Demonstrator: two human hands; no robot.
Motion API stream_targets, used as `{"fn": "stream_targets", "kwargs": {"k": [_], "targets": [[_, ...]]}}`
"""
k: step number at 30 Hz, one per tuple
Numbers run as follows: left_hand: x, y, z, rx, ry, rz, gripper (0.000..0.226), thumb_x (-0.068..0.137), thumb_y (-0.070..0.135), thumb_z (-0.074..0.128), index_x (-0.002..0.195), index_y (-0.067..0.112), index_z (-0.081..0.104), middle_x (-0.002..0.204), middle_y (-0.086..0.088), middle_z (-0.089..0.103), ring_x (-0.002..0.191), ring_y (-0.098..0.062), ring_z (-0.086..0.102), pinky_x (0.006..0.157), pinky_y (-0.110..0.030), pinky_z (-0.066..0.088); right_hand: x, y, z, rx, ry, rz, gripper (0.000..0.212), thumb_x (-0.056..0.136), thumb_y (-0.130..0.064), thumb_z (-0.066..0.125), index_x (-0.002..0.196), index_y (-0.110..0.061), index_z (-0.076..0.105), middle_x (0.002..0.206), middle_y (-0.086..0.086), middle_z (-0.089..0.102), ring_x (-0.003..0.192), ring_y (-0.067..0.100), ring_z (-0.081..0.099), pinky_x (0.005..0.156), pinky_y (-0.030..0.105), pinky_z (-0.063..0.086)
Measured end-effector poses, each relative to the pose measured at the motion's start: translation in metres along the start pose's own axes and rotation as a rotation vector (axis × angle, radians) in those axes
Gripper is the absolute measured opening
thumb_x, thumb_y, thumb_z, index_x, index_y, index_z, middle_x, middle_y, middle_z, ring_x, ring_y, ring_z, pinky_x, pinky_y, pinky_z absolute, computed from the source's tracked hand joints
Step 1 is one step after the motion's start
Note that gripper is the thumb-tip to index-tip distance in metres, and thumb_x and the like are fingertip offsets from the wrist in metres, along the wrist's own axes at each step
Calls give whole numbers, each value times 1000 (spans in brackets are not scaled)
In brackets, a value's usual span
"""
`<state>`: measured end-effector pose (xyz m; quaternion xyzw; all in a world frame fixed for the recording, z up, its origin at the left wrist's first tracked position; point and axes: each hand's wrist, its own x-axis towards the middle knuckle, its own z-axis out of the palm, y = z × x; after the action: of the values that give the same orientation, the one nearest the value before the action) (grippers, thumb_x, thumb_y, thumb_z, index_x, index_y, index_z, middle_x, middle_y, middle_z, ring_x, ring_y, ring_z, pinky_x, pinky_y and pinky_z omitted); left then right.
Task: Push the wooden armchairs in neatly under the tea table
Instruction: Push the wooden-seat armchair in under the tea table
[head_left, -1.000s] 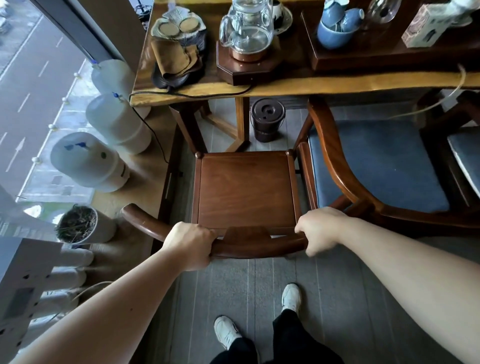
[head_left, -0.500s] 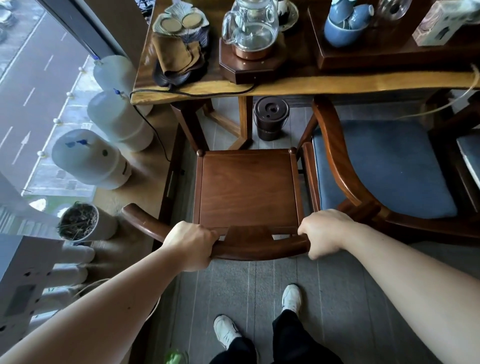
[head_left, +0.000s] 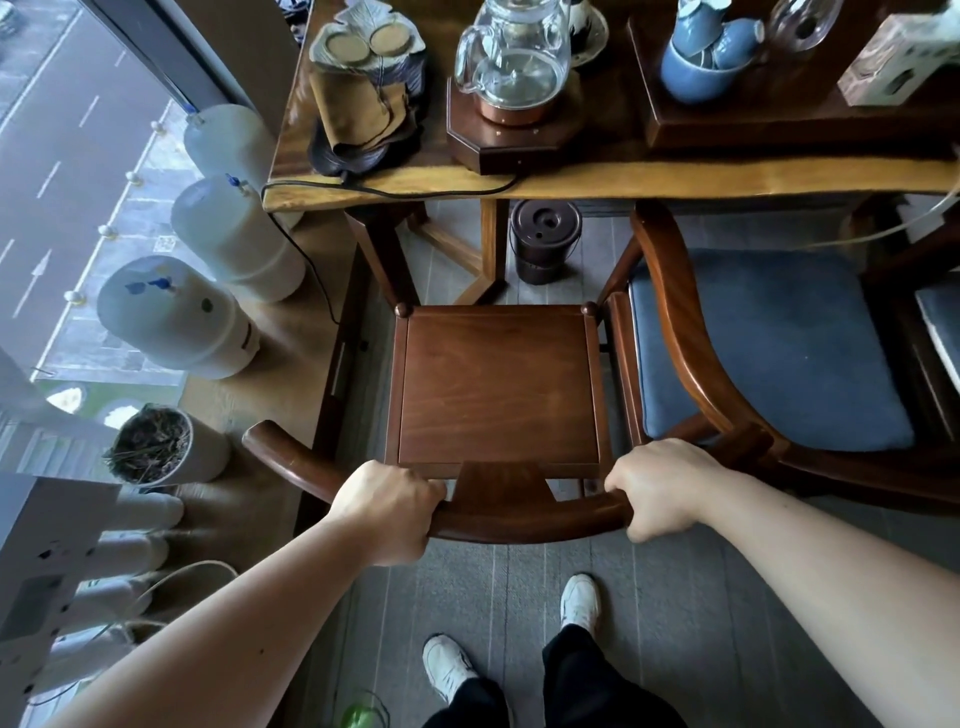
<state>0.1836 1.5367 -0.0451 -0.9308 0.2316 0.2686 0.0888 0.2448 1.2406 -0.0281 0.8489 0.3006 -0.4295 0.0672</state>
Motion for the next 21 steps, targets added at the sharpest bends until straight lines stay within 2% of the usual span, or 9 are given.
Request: {"fn": "stream_targets", "kwargs": {"k": [4, 12, 15, 17, 18, 21], "targets": [[1, 2, -2, -1, -9, -9, 18, 77, 25, 47, 93, 31, 54, 74, 9, 59, 65, -17, 59, 53, -28, 39, -1, 0, -2, 8, 17, -3, 19, 65, -42, 67, 72, -29, 55, 69, -9, 58, 72, 16, 57, 68, 32, 46], [-4, 10, 8, 3, 5, -27, 18, 74, 24, 48, 89, 30, 55, 71, 7, 60, 62, -18, 59, 55, -30, 48, -13, -6, 10, 28, 18, 0, 21, 65, -38, 66, 62, -31, 47, 68, -10, 58, 71, 15, 57, 68, 31, 45], [-3, 10, 9, 14, 19, -30, 18, 73, 25, 48, 88, 30, 55, 72, 8, 61, 62, -17, 59, 56, -30, 49, -13, -4, 12, 23, 39, 3, 18, 64, -39, 66, 65, -28, 51, 68, -8, 59, 70, 15, 57, 68, 31, 45], [1, 7, 6, 37, 24, -31, 19, 73, 26, 48, 90, 30, 55, 74, 8, 62, 64, -17, 60, 54, -28, 46, -11, -2, 8, 29, 57, 12, 21, 64, -41, 67, 78, -26, 61, 73, -9, 60, 75, 17, 58, 73, 33, 48], [3, 5, 2, 48, 31, -34, 20, 73, 26, 48, 91, 30, 55, 75, 8, 63, 65, -17, 61, 53, -28, 44, -10, -1, 4, 34, 58, 22, 30, 65, -42, 68, 90, -27, 65, 80, -9, 63, 81, 18, 58, 77, 34, 49], [4, 0, -11, 76, 46, -48, 21, 72, 25, 50, 90, 31, 56, 74, 10, 62, 65, -16, 59, 50, -26, 38, -9, 2, -6, 24, 57, 44, 63, 69, -45, 69, 128, -28, 57, 116, -4, 65, 106, 22, 58, 87, 37, 47]]}}
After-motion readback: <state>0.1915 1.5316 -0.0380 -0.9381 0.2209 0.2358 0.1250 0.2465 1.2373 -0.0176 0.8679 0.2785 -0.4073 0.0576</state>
